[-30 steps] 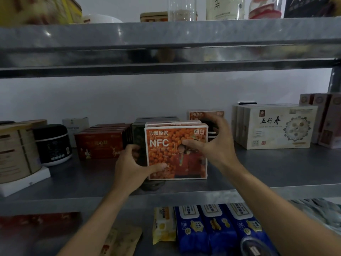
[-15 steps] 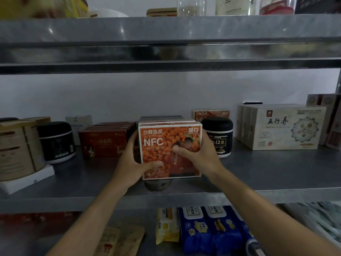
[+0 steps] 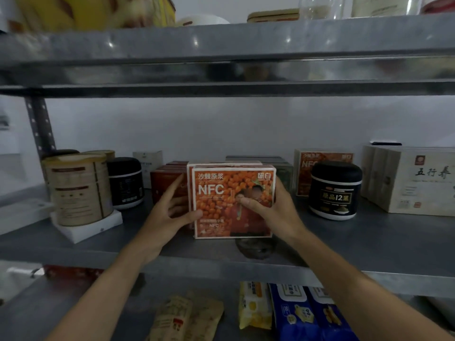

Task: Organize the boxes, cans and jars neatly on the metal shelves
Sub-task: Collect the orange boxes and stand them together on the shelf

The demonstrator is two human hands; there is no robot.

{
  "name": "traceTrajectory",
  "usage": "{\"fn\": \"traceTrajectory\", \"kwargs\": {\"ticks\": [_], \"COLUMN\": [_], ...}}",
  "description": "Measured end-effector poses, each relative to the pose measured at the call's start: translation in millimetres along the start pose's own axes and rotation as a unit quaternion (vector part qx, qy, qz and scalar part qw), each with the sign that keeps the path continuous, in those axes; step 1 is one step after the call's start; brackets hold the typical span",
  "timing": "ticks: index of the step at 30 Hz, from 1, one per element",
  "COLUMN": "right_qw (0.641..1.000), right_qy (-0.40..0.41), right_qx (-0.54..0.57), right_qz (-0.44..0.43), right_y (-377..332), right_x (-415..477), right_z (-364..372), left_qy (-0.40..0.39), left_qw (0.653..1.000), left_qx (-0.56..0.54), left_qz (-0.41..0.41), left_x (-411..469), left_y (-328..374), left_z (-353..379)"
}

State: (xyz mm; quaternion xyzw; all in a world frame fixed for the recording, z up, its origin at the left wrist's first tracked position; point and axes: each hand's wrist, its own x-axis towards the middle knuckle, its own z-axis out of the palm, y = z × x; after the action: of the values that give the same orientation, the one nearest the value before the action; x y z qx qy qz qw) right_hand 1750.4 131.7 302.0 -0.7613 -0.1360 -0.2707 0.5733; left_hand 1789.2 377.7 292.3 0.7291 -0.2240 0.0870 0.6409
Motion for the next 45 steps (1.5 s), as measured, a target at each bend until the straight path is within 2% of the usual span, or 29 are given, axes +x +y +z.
{"fn": "traceTrajectory", "kwargs": {"ticks": [4,17,30,36,41,45], "right_qw": [1.0,0.996,0.994,0.993,0.99,0.98], "right_qy": [0.017,0.072,0.094,0.098,0.11,0.104], "right_qx": [0.018,0.043,0.001,-0.017,-0.059,-0.157], "right_qz": [0.005,0.028,0.052,0.068,0.071,0.061], "right_y": [-2,3,5,2,-11,-17], "right_x": [-4,-18,-21,-24,-42,-68], "right_z": [-14,-38,-40,-40,-46,-66], "left_qy": [-0.012,0.035,0.043,0.076,0.167,0.146], "left_qw": [1.0,0.997,0.993,0.993,0.962,0.924], "left_qx": [0.025,0.074,0.109,0.093,0.208,0.346], "left_qz": [0.005,0.009,0.012,0.009,0.056,0.071], "left_x": [1,15,14,8,-16,-46], "left_y": [-1,-9,-12,-10,5,25], "left_z": [7,6,4,8,14,36]}}
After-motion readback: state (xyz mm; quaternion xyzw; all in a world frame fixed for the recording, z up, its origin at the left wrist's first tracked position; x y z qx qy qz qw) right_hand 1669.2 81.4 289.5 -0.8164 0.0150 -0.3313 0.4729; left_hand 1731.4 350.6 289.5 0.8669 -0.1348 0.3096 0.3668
